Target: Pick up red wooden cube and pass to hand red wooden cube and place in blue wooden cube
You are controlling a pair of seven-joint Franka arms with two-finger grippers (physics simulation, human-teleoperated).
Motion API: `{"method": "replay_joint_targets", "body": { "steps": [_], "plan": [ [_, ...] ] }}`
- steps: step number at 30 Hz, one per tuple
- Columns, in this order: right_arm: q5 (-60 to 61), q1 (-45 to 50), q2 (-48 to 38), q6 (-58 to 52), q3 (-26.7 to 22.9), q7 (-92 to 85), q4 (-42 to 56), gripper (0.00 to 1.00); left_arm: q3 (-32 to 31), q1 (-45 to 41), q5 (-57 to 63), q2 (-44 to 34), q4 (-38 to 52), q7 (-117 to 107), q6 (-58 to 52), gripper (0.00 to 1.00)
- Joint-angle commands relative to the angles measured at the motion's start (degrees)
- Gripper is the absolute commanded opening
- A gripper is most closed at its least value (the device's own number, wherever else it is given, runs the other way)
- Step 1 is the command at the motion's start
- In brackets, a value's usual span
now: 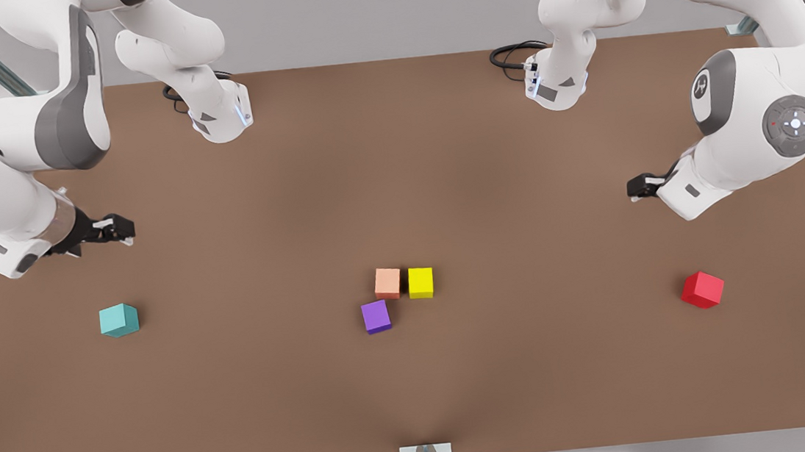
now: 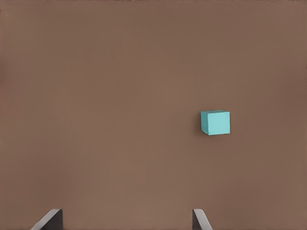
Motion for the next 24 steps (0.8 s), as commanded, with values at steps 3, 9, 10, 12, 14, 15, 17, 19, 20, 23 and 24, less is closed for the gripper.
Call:
{"method": "replay_joint_targets", "body": {
  "steps": [3, 9, 10, 12, 14, 15, 17, 19, 20, 23, 24],
  "plan": [
    [0.65, -0.25, -0.04, 1.88, -0.16, -2.86, -0.12, 1.00, 1.39, 0.44, 0.24, 3.49, 0.29, 4.86, 2.70, 1.00],
    [0.65, -0.25, -0.04, 1.88, -0.16, -2.60, -0.30, 1.00, 5.96, 8.17, 0.32, 28.10, 13.12, 41.16, 22.03, 1.00],
    [0.65, -0.25, -0.04, 1.88, -0.08, -2.86, -0.30, 1.00, 6.40, 9.05, 0.32, 29.51, 13.03, 43.62, 24.59, 1.00],
    [0.65, -0.25, -0.04, 1.88, -0.16, -2.95, -0.39, 1.00, 7.02, 10.02, 0.32, 31.62, 12.77, 44.59, 28.37, 1.00],
    [0.82, -0.25, -0.04, 1.53, -0.08, -2.34, -0.56, 1.00, 7.11, 11.51, 0.32, 33.81, 12.77, 46.34, 31.35, 1.00],
    [0.82, -0.16, -0.04, 1.18, -0.08, -2.25, -0.56, 1.00, 7.11, 12.39, 0.15, 34.96, 12.77, 50.57, 33.11, 1.00],
    [0.73, -0.08, -0.04, 1.18, -0.08, -2.16, -0.65, 1.00, 7.19, 12.65, 0.15, 35.40, 11.72, 51.79, 33.38, 1.00],
    [0.73, 0.01, 0.14, 1.18, -0.08, -2.25, -0.65, 1.00, 7.46, 13.53, 0.06, 35.84, 10.40, 54.35, 36.36, 1.00],
    [0.73, 0.01, 0.31, 1.18, -0.08, -2.42, -0.48, 1.00, 7.54, 13.71, -0.03, 36.01, 9.87, 54.35, 36.89, 1.00],
    [0.73, -0.08, 0.31, 1.18, -0.08, -2.77, -0.56, 1.00, 7.63, 13.80, -0.03, 36.80, 8.73, 54.35, 36.89, 1.00],
    [0.73, -0.08, 0.31, 1.18, -0.08, -2.78, -0.56, 1.00, 8.07, 13.80, -0.03, 37.16, 8.73, 54.26, 36.89, 1.00]
  ]
}}
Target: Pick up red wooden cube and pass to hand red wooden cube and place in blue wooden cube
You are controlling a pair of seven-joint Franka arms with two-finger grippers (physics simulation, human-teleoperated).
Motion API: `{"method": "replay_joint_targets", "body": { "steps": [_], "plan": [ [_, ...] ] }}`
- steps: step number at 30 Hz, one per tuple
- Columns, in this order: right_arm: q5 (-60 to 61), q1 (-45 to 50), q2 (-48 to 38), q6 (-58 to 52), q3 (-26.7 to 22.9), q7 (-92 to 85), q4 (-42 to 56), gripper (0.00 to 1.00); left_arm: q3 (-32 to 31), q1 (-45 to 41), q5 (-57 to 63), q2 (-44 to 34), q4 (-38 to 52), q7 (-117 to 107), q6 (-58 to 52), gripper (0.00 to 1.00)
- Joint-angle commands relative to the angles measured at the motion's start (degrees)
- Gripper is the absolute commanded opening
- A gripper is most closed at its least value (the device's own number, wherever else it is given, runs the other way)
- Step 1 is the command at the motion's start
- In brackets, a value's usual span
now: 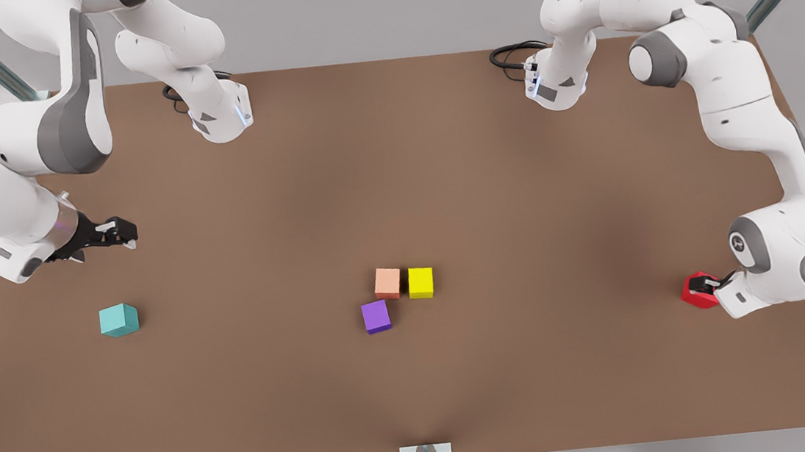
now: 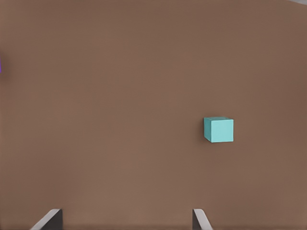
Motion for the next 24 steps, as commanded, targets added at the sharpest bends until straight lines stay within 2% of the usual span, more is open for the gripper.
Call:
{"method": "replay_joint_targets", "body": {
  "steps": [1, 14, 15, 16, 17, 22, 24],
  "plan": [
    [0.04, 0.00, -0.06, -0.10, -0.01, -1.08, 0.03, 1.00, 0.27, 0.02, -0.01, 0.28, -0.39, 21.12, 3.23, 1.00],
    [0.04, -0.09, 0.03, -0.19, -0.01, -1.26, -0.06, 1.00, 2.03, 0.81, -1.86, 4.41, -2.15, 20.86, 3.58, 1.00],
    [0.04, -0.09, 0.12, -0.19, -0.01, -1.26, -0.06, 1.00, 2.03, 0.81, -1.86, 4.32, -2.15, 20.77, 3.58, 0.94],
    [0.04, -0.09, 0.03, -0.19, -0.01, -1.26, -0.06, 1.00, 2.03, 0.81, -1.77, 4.32, -2.15, 20.77, 3.58, 0.77],
    [0.04, -0.09, 0.03, -0.19, -0.01, -1.26, -0.06, 1.00, 2.03, 0.72, -1.77, 4.24, -2.15, 20.77, 3.58, 0.72],
    [-0.32, 0.00, 0.03, -0.19, -0.01, -1.35, 0.11, 1.00, 1.59, 0.28, -1.86, 3.10, -2.15, 14.80, 2.97, 0.68],
    [-0.32, 1.05, 2.93, 0.42, 0.43, -2.75, 3.10, 1.00, -0.61, 0.37, -2.21, 2.04, -1.80, 9.62, -1.33, 0.68]
  ]
}}
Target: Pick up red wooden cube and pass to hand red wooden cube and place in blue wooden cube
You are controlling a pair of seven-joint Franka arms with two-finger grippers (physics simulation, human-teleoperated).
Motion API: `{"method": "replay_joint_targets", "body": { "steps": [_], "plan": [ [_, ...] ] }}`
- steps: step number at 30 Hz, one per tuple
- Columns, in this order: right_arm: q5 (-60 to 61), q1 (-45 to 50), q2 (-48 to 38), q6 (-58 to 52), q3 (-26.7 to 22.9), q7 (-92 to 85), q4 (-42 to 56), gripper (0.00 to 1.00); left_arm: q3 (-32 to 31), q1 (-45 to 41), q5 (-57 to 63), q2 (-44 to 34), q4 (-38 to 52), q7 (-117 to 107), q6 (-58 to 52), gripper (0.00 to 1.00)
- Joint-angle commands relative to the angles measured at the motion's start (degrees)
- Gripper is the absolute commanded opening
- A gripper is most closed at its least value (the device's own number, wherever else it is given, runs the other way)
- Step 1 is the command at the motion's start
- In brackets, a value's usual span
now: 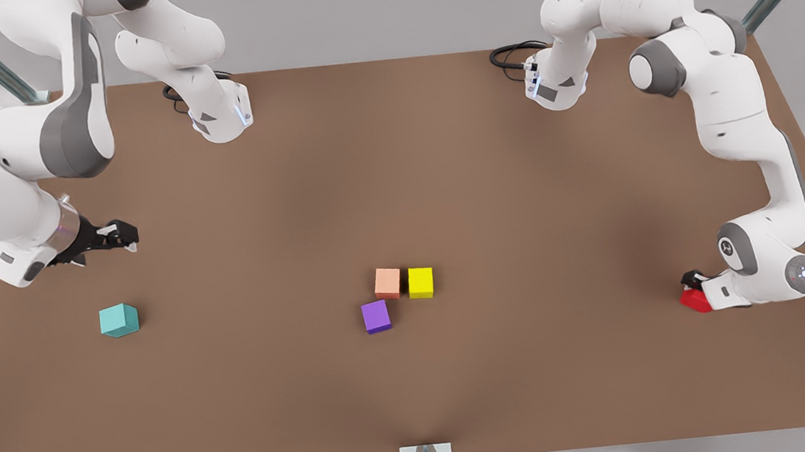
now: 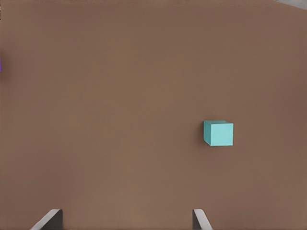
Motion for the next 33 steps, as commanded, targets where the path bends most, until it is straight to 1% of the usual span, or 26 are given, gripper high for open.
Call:
{"method": "replay_joint_targets", "body": {
  "steps": [1, 2, 3, 4, 5, 6, 7, 8, 9, 10, 11, 12, 13, 14, 16, 17, 18, 20, 22, 23, 25, 28, 31, 33],
  "plan": [
    [-0.06, 1.75, 1.20, 0.37, 0.12, -3.42, 1.34, 1.00, -1.76, 0.17, -3.95, -0.42, 0.47, -8.59, -8.61, 0.68],
    [-0.23, 2.72, 1.81, 0.46, 0.12, -3.51, 1.43, 1.00, -3.95, -0.01, -11.07, -0.95, 2.58, -17.29, -17.83, 0.68],
    [0.21, 3.07, 3.21, 0.46, 0.12, -4.73, 2.66, 1.00, -8.34, 0.44, -15.91, -1.39, 4.77, -27.48, -25.66, 0.68],
    [4.59, 2.72, 5.59, 0.20, 0.04, -12.90, 2.93, 1.00, -13.53, -0.09, -17.59, -1.39, 5.39, -37.94, -27.78, 0.68],
    [11.88, 2.63, 8.49, -0.07, -0.05, -18.80, 3.01, 1.00, -21.35, -0.18, -17.76, -1.39, 6.18, -47.26, -27.61, 0.68],
    [18.57, 2.54, 9.98, -1.03, -0.05, -19.07, 3.01, 1.00, -26.62, -0.18, -20.39, -0.87, 7.77, -53.42, -27.61, 0.68],
    [25.07, 2.45, 11.39, -1.83, -0.05, -20.38, 2.93, 1.00, -31.11, -1.49, -28.39, 0.71, 7.68, -56.50, -26.47, 0.68],
    [29.11, 2.28, 13.85, -1.74, -0.05, -21.26, 3.54, 1.00, -32.96, -6.85, -32.52, 1.16, 7.77, -62.64, -21.73, 0.68],
    [35.53, 1.32, 17.19, -1.65, -0.14, -26.70, 5.12, 1.00, -33.75, -11.34, -35.51, 1.24, 7.86, -65.38, -15.22, 0.68],
    [41.32, -0.44, 22.01, -1.65, -0.05, -31.53, 8.71, 1.00, -34.19, -13.27, -41.56, 2.12, 8.03, -64.94, -12.86, 0.68],
    [45.45, -0.88, 24.65, -1.65, -0.05, -35.39, 10.13, 1.00, -34.63, -15.02, -42.64, 2.39, 7.94, -64.68, -9.34, 0.68],
    [50.38, -0.97, 27.65, -1.12, 0.04, -40.15, 12.94, 1.00, -35.86, -16.96, -46.14, 3.44, 8.03, -64.59, -3.72, 0.68],
    [52.93, -0.97, 28.62, -0.95, 0.12, -43.13, 14.00, 1.00, -37.44, -17.32, -46.42, 5.28, 9.52, -64.41, -1.51, 0.68],
    [56.81, -0.97, 30.29, 0.72, 0.12, -49.72, 14.18, 1.00, -38.59, -18.02, -46.59, 6.96, 11.11, -63.09, 0.25, 0.68],
    [59.09, -0.80, 30.91, 5.99, 0.12, -62.73, 13.83, 1.00, -38.68, -18.02, -47.82, 7.57, 11.11, -62.22, 0.34, 0.68],
    [61.11, -0.27, 31.08, 12.14, 0.21, -71.08, 13.30, 1.00, -38.59, -17.93, -50.63, 7.66, 10.67, -59.49, 0.17, 0.68],
    [62.52, 0.34, 31.34, 14.77, 0.21, -77.66, 13.21, 1.00, -38.59, -17.93, -51.69, 7.75, 10.58, -59.32, 0.08, 0.68],
    [63.93, 1.49, 32.22, 15.05, 0.39, -85.15, 13.03, 1.00, -38.59, -17.67, -51.87, 9.68, 10.58, -58.70, -0.19, 0.68],
    [66.65, 1.93, 32.14, 14.70, 2.05, -86.91, 9.08, 1.00, -38.68, -17.76, -52.57, 10.03, 10.58, -58.00, -0.19, 0.68],
    [67.96, 2.19, 32.22, 14.78, 3.11, -89.11, 8.99, 1.00, -38.59, -17.76, -52.57, 9.95, 10.58, -58.00, -0.19, 0.68],
    [72.45, 4.12, 32.40, 15.40, 3.11, -93.85, 8.03, 1.00, -38.59, -17.67, -52.57, 9.95, 10.58, -57.91, -0.19, 0.68],
    [74.91, 6.06, 32.58, 18.38, 3.11, -96.58, 5.66, 1.00, -38.59, -17.67, -52.57, 10.03, 10.58, -54.92, -0.19, 0.68],
    [81.24, 8.34, 32.58, 24.72, 3.20, -99.75, 1.61, 1.00, -38.59, -17.85, -52.48, 10.21, 10.58, -53.78, -0.19, 0.68],
    [83.43, 8.87, 32.66, 24.72, 3.20, -100.71, 1.52, 1.00, -38.59, -17.93, -52.48, 10.21, 10.58, -50.61, -0.19, 0.68]
  ]
}}
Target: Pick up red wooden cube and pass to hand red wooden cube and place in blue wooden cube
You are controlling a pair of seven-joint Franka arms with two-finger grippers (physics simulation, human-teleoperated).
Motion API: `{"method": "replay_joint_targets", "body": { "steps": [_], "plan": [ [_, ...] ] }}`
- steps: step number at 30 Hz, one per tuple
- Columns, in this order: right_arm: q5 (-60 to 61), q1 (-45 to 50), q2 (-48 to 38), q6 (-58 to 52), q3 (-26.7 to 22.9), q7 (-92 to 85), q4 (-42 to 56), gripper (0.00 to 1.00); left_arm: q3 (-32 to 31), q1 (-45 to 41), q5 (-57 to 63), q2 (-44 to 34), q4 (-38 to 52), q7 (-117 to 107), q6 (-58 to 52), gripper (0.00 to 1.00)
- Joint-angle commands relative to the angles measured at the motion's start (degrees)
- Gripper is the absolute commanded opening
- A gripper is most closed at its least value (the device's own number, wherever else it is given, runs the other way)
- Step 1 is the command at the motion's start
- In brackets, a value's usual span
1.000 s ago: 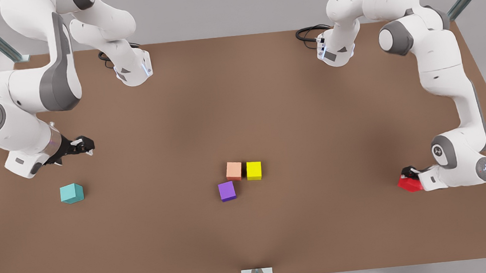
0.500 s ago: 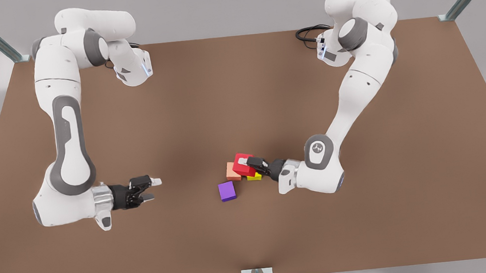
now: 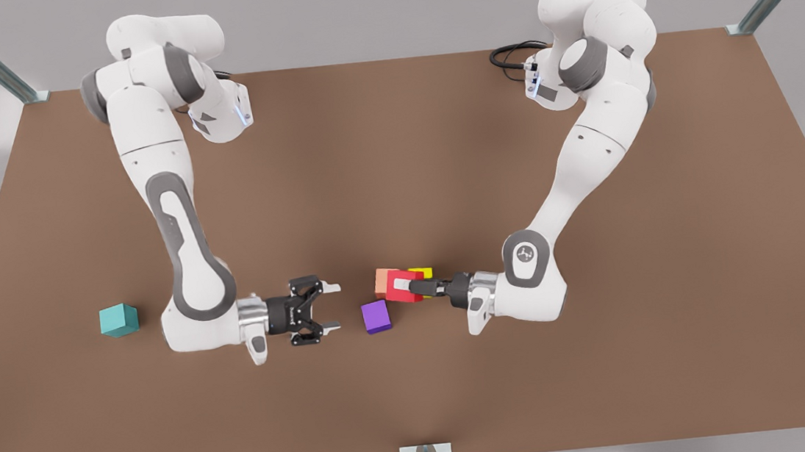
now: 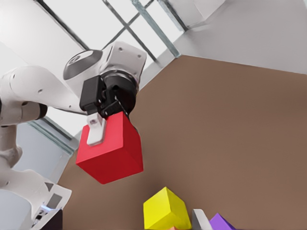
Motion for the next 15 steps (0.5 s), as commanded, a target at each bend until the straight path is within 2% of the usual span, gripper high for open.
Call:
{"method": "replay_joint_targets", "body": {
  "steps": [1, 9, 15],
  "plan": [
    [6.18, 0.45, 0.62, 4.70, 0.03, -37.13, -0.61, 1.00, -0.04, -0.03, -0.19, -0.09, 0.02, -3.53, 0.28, 0.68],
    [10.58, -0.08, 1.24, 0.13, 3.19, -43.37, -2.28, 1.00, -0.13, -0.11, -4.06, 0.53, 0.02, 3.77, -0.60, 0.68],
    [12.24, -0.34, 0.80, -0.67, 5.39, -47.07, -5.71, 1.00, -0.31, -0.56, -3.70, 0.00, 0.02, 4.65, 3.18, 0.68]
  ]
}}
